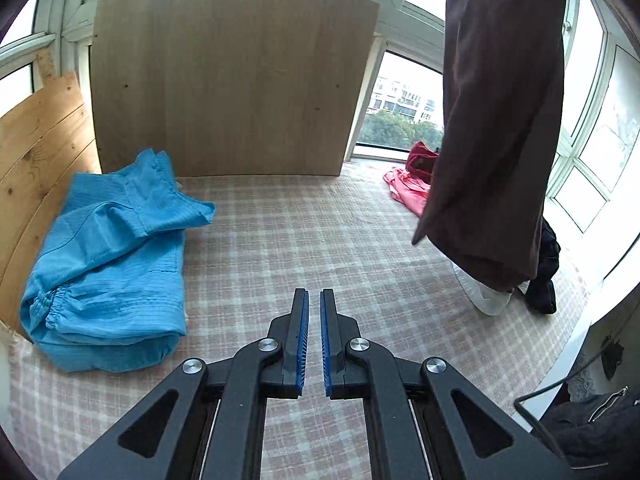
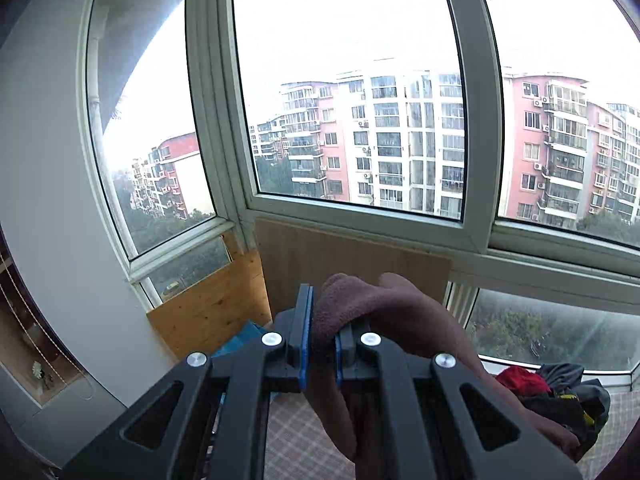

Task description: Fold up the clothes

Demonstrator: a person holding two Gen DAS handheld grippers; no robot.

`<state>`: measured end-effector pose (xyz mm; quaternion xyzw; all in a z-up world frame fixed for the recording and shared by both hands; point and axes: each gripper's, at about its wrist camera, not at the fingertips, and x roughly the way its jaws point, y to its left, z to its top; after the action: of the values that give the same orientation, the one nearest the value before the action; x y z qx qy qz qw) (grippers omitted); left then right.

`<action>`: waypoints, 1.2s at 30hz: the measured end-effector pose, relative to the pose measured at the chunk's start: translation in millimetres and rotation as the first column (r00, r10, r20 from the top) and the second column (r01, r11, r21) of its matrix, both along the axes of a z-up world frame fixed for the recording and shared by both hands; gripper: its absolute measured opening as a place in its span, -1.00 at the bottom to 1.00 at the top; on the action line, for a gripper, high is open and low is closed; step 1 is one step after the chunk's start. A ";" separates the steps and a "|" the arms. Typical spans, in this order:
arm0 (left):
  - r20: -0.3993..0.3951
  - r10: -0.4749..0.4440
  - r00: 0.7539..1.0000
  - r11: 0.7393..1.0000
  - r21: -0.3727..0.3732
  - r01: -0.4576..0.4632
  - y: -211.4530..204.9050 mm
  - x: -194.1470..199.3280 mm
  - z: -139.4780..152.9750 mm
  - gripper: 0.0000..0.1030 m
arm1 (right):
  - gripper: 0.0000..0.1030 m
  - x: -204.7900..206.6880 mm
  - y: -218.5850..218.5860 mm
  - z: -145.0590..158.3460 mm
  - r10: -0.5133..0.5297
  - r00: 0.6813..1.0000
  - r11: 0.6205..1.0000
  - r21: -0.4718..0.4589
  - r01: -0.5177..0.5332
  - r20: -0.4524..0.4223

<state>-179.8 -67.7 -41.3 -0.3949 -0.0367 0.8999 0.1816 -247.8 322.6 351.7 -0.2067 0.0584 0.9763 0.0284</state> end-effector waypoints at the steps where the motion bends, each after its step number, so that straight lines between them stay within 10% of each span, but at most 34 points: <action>1: -0.004 0.014 1.000 1.000 -0.001 -0.014 -4.5 1.5 1.9 -0.92 | -0.83 3.3 -6.9 9.3 0.025 1.000 1.000 -0.002 -0.025 -0.016; 9: -0.027 0.125 0.992 0.992 -0.033 -0.125 -36.4 16.6 24.6 -0.92 | -0.83 81.7 -2.3 25.0 0.155 0.980 0.982 -0.086 -0.166 -0.122; 15: -0.012 0.093 0.996 0.988 -0.119 -0.094 -17.0 18.2 29.8 -0.92 | -0.83 164.8 89.2 -120.5 -0.017 0.986 0.978 -0.202 0.051 0.164; 18: 0.018 0.025 1.000 0.987 -0.158 -0.021 9.7 13.5 23.6 -0.84 | -0.83 209.5 150.1 -232.5 -0.153 0.903 0.935 -0.236 0.264 0.402; 23: 0.090 -0.136 0.987 0.971 -0.184 0.150 76.0 -8.2 2.4 -0.82 | -0.83 280.4 235.1 -397.2 -0.316 0.616 0.787 -0.164 0.595 0.721; 28: 0.151 -0.357 0.922 0.905 -0.188 0.381 167.2 -41.0 -12.4 -0.73 | -0.83 301.2 260.7 -449.3 -0.316 0.553 0.748 -0.156 0.645 0.771; 36: 0.228 -0.619 0.752 0.704 -0.265 0.659 311.2 -108.0 -45.9 -0.55 | -0.83 315.0 249.6 -468.2 -0.326 0.539 0.729 -0.157 0.667 0.777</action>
<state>-287.8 243.6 -87.2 -0.4613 0.2422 0.7478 0.4114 67.2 572.2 -116.5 -0.5365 0.3178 0.7278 0.2856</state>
